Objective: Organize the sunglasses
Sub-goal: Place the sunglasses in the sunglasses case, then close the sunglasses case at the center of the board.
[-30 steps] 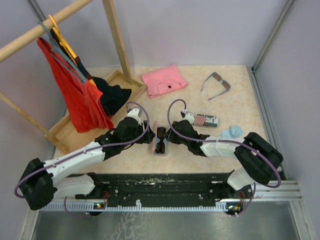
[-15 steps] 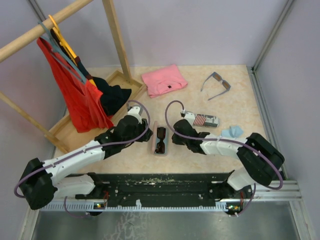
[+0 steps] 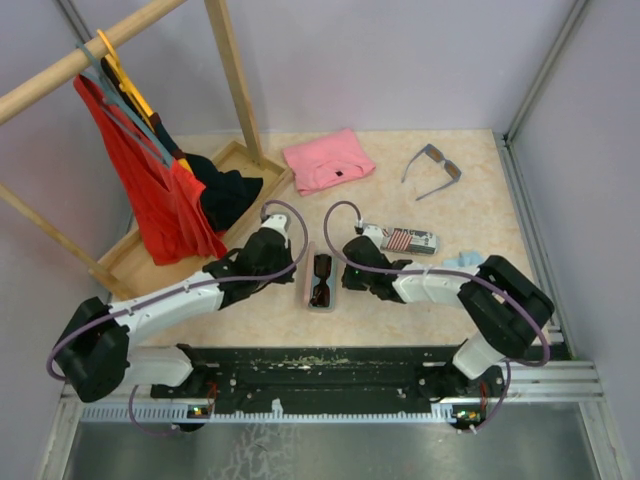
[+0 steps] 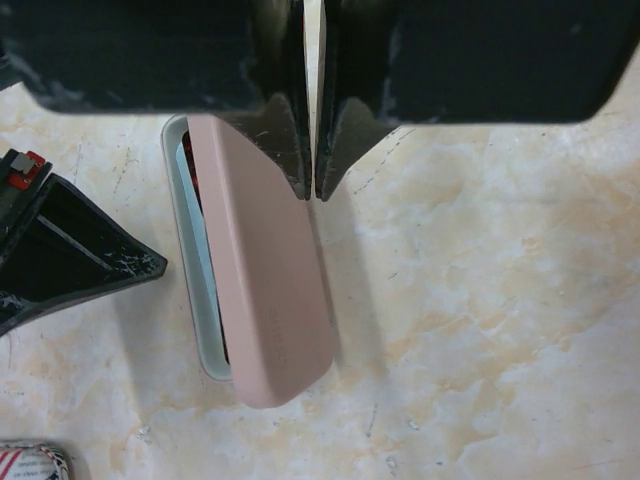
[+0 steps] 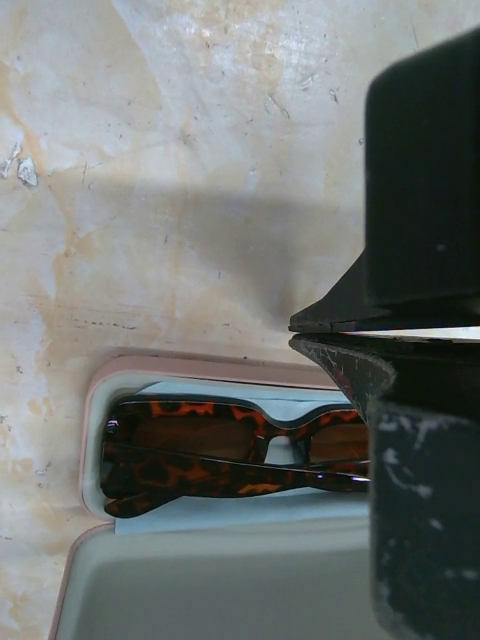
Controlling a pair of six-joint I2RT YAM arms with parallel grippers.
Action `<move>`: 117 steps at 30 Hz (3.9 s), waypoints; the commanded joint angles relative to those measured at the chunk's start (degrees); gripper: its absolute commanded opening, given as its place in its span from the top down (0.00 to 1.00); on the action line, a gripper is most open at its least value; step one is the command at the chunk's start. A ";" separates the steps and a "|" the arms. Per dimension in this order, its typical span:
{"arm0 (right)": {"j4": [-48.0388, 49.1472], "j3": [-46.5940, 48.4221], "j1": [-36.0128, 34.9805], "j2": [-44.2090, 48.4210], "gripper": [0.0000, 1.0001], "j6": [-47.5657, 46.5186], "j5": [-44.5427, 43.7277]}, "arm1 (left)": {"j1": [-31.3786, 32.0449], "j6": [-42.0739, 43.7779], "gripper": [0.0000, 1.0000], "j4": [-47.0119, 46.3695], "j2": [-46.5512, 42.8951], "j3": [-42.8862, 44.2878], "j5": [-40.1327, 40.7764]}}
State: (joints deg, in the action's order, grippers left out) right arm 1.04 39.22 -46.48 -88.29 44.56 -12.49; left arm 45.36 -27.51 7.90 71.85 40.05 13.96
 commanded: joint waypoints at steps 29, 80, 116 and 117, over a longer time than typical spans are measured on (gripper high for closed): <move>14.63 -0.20 2.50 -5.84 1.00 2.53 14.51 | 0.21 -0.37 1.00 -11.50 12.15 1.53 -14.83; 13.76 -1.34 2.49 -3.85 1.00 2.23 14.73 | 0.15 -2.60 0.74 -4.18 1.51 -0.89 -6.71; 13.59 -1.60 2.53 -3.53 1.00 2.03 14.94 | -0.23 -12.25 0.64 -9.33 -4.72 -8.07 -9.75; 13.68 -1.59 2.51 -3.62 1.00 2.03 15.10 | -0.27 -12.10 0.65 -9.68 -4.33 -8.00 -9.80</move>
State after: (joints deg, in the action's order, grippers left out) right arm 12.16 37.89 -43.38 -92.86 46.26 1.65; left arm 45.25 -39.27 1.54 66.52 32.40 4.89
